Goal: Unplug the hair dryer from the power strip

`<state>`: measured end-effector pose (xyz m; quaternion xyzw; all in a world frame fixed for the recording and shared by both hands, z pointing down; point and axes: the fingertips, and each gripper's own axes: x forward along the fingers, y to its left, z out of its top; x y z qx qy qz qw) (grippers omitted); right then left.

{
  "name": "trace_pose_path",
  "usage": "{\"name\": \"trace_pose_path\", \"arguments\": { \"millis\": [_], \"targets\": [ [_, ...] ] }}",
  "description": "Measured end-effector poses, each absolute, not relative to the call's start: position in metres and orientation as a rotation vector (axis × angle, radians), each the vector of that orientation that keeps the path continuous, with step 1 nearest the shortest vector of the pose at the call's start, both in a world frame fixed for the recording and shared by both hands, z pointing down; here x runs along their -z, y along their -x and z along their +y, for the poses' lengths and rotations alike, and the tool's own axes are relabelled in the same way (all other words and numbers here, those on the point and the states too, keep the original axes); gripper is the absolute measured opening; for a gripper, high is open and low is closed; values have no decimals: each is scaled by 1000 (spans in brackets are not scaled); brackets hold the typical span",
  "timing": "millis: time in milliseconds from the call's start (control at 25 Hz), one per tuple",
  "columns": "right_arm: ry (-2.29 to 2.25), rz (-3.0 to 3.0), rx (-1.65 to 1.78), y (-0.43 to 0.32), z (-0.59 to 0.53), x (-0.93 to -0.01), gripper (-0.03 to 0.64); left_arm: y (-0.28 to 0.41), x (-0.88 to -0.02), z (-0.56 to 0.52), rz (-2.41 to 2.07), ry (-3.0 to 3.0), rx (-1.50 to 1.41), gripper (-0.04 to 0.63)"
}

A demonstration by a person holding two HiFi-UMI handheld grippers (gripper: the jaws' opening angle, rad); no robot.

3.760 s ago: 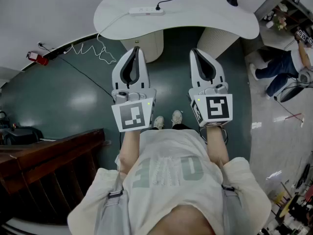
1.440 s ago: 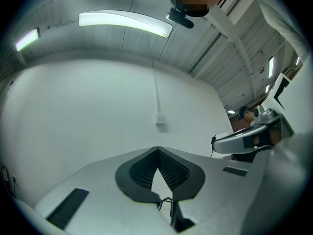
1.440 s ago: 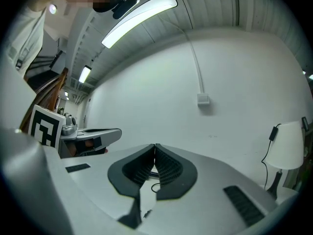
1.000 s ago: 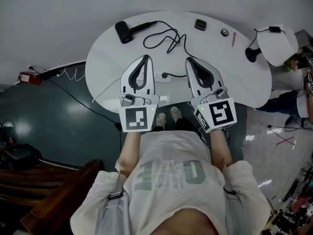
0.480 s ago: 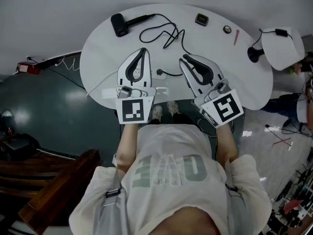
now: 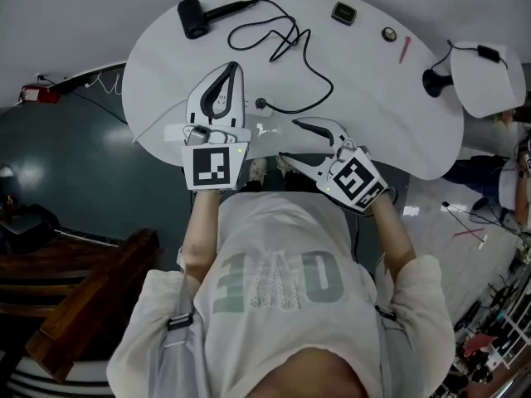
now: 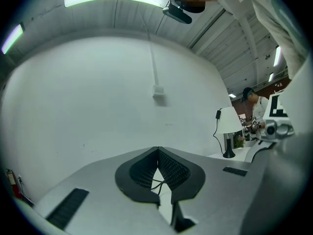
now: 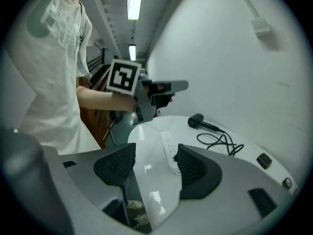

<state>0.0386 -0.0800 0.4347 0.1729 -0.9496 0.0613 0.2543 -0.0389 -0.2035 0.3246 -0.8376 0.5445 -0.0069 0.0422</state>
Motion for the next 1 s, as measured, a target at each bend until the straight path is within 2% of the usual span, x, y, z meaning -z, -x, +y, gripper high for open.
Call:
{"name": "trace_pose_path", "arguments": {
  "millis": [320,1000],
  "targets": [
    [-465,-2419,-159,-32,-108,-531,275,38,-337,-199,1673,2559,93,14],
    [-476,-2334,-36,-1,-154,-588,281,53,-351,-186,1715,2557,146,14]
  ]
}}
